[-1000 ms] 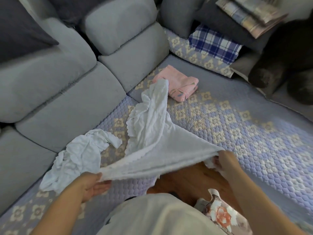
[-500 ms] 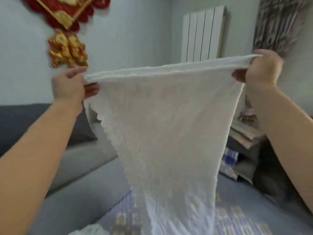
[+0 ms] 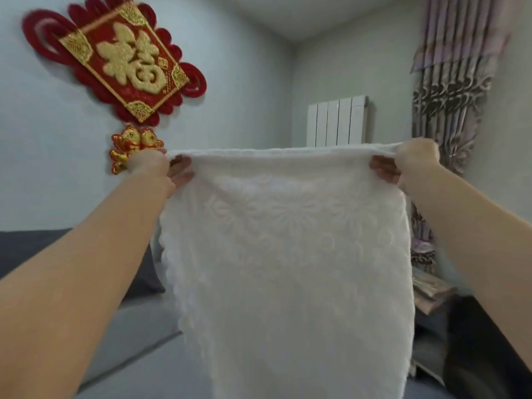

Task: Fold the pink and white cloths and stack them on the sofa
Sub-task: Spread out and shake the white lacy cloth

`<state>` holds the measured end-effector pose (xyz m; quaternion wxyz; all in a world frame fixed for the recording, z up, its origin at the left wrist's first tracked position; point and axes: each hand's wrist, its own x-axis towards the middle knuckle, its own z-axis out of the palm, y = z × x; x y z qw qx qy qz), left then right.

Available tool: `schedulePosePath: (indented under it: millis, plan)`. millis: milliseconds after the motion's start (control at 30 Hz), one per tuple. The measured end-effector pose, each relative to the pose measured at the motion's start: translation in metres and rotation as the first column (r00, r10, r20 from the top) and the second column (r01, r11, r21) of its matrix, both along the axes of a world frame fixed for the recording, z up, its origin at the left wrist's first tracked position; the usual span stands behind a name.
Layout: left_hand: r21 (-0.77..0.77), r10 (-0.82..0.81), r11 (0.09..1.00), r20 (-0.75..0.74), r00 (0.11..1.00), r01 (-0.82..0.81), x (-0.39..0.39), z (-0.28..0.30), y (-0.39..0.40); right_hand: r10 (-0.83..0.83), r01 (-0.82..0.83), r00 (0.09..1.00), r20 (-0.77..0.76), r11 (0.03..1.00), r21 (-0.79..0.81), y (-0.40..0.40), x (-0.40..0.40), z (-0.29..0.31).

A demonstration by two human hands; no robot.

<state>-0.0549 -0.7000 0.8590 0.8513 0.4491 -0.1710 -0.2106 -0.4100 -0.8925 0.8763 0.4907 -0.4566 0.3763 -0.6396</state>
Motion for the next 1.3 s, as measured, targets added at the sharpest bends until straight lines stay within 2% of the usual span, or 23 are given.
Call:
schedulePosePath:
  millis: [67,167,400,500,633,733,800,933,1067,1167,1300]
  plan:
    - [0.115,-0.024,0.993,0.017,1.000,0.022,0.000,-0.003,0.004,0.040,-0.042,0.998,0.039,0.998,0.046,-0.001,0.004,-0.009]
    - [0.230,-0.054,0.972,0.004,0.999,0.052,0.009,-0.010,0.009,-0.028,0.021,0.988,0.153,0.999,0.050,-0.010,0.004,-0.016]
    - [0.277,-0.048,0.961,0.083,0.995,0.023,0.020,-0.021,-0.006,-0.117,0.103,0.971,0.208,0.992,0.078,-0.018,0.013,-0.027]
    - [0.276,0.000,0.960,0.138,0.990,-0.039,0.024,-0.028,-0.020,-0.149,0.134,0.975,0.167,0.986,0.100,-0.028,0.017,-0.037]
    - [0.345,0.017,0.937,0.135,0.991,-0.063,0.048,-0.051,-0.031,-0.139,0.120,0.980,0.141,0.983,0.138,-0.044,0.036,-0.064]
    - [0.369,0.021,0.928,0.097,0.995,-0.056,0.080,-0.075,-0.030,-0.116,0.116,0.993,-0.004,0.989,0.088,-0.062,0.065,-0.083]
    - [0.372,-0.014,0.928,0.104,0.994,-0.026,0.101,-0.091,-0.030,-0.045,0.055,0.996,-0.080,0.990,0.126,-0.079,0.088,-0.094]
    - [0.334,-0.023,0.943,0.062,0.998,0.001,0.137,-0.123,-0.039,0.077,-0.036,0.983,-0.164,0.970,0.240,-0.100,0.133,-0.115]
    - [0.283,-0.069,0.958,0.071,0.995,0.046,0.168,-0.129,-0.055,0.045,-0.011,0.989,-0.140,0.972,0.237,-0.104,0.156,-0.108]
    - [0.205,-0.094,0.976,0.111,0.989,0.070,0.166,-0.100,-0.072,-0.003,0.019,0.996,-0.086,0.982,0.190,-0.108,0.150,-0.085]
    - [0.042,-0.117,0.993,0.135,0.984,0.112,0.141,-0.035,-0.084,-0.051,0.051,0.999,-0.001,0.998,0.037,-0.075,0.119,-0.033]
